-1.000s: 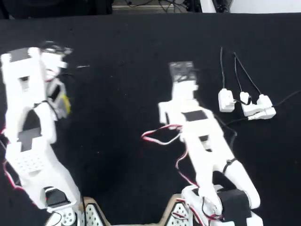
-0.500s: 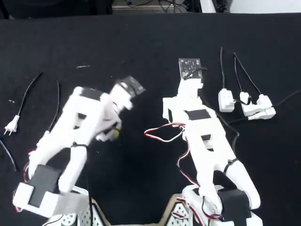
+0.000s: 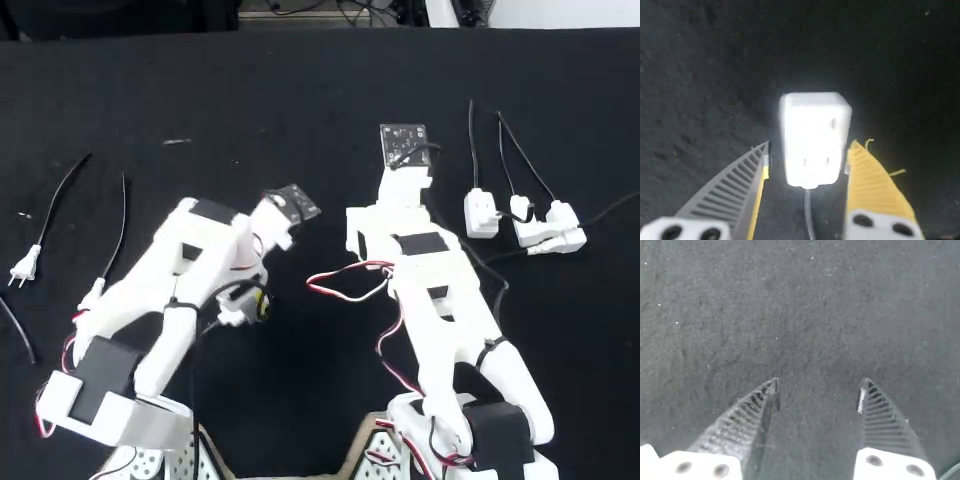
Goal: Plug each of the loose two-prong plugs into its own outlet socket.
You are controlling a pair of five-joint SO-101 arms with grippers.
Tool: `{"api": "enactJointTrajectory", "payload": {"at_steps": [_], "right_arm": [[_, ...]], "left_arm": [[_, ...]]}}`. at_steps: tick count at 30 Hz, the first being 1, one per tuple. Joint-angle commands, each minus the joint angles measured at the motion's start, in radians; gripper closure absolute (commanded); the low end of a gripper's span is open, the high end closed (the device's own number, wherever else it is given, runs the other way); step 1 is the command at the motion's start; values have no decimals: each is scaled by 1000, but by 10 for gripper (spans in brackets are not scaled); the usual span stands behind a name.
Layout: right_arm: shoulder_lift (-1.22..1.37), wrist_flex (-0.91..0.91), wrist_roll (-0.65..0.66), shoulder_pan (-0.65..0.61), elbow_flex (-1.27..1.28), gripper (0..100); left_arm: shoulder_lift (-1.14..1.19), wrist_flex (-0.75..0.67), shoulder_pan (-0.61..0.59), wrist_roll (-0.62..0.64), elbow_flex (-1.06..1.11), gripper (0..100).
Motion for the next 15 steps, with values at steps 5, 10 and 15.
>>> {"api": "enactJointTrajectory", "payload": {"at_steps": [5, 10, 15], "right_arm": [[-38, -25, -11, 11, -51, 755], [-38, -21, -11, 11, -51, 755], [-38, -21, -11, 9, -51, 755]], "left_arm": [[-106, 269, -87, 0, -229, 784], [-129, 322, -133, -41, -136, 788], [-130, 152, -185, 37, 53, 788]]}}
